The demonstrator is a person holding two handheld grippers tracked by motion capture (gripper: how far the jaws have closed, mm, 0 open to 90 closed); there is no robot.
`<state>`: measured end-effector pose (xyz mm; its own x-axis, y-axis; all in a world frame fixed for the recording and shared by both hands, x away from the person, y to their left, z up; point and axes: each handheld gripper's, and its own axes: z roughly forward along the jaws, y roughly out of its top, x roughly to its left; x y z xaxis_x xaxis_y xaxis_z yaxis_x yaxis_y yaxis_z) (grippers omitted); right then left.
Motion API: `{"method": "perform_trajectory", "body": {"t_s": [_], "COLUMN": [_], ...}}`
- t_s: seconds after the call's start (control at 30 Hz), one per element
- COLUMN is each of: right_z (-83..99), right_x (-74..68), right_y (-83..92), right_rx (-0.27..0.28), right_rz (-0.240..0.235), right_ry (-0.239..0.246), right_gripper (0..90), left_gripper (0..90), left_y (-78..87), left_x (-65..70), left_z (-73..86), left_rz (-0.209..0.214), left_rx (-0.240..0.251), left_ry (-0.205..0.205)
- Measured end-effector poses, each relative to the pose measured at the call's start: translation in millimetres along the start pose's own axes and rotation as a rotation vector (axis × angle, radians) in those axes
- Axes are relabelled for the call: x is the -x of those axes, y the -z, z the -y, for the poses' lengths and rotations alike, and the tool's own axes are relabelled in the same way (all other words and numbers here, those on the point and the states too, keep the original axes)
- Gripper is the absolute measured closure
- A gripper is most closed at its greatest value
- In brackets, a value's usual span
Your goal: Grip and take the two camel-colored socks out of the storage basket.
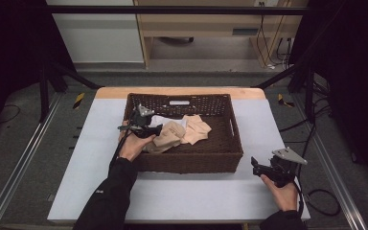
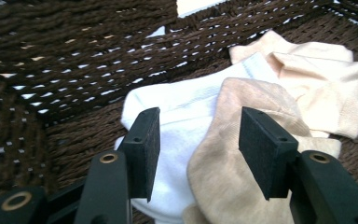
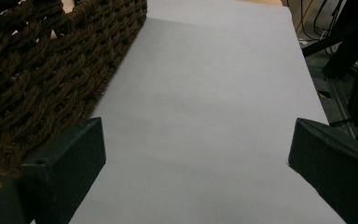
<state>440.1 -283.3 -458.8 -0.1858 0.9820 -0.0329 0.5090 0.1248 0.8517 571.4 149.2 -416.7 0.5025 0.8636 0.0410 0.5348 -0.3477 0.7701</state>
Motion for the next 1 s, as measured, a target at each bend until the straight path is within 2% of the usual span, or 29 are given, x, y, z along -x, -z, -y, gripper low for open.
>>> {"method": "perform_trajectory", "body": {"t_s": [0.13,0.27,0.37,0.43,0.53,0.77,0.8,0.87,1.0], "right_z": [0.3,0.1,0.3,0.3,0.2,0.4,0.3,0.2,0.2], "right_x": [0.6,0.5,0.6,0.4,0.1,-0.8,-1.0,-0.8,-0.1], "right_y": [-0.1,-0.3,-0.6,-0.6,-0.7,-1.3,-1.2,-0.9,-1.0], "right_rx": [-0.001,-0.001,-0.004,-0.006,-0.006,-0.012,-0.013,-0.010,-0.010], "right_rz": [0.003,0.003,0.003,0.002,0.003,-0.001,0.000,0.000,0.000], "right_ry": [0.001,0.001,0.002,0.002,0.002,0.001,0.002,0.002,0.001], "right_gripper": [4.1,4.1,4.2,4.1,4.2,4.2,4.2,4.2,4.2], "left_gripper": [48.2,45.4,44.0,44.9,48.9,64.7,64.7,73.3,82.2], "left_y": [-3.8,-6.2,-7.8,-8.2,-9.7,-10.8,-10.6,-10.8,-9.5], "left_x": [1.8,2.5,2.0,1.9,2.4,1.5,1.7,2.7,4.0], "left_z": [1.7,2.6,4.1,4.6,5.9,6.9,6.8,6.9,6.6], "left_rz": [0.032,0.037,0.050,0.055,0.058,0.059,0.066,0.079,0.104], "left_rx": [-0.017,-0.030,-0.040,-0.045,-0.061,-0.100,-0.105,-0.110,-0.112], "left_ry": [-0.011,-0.024,-0.008,-0.013,-0.016,0.001,0.004,0.005,-0.008]}}
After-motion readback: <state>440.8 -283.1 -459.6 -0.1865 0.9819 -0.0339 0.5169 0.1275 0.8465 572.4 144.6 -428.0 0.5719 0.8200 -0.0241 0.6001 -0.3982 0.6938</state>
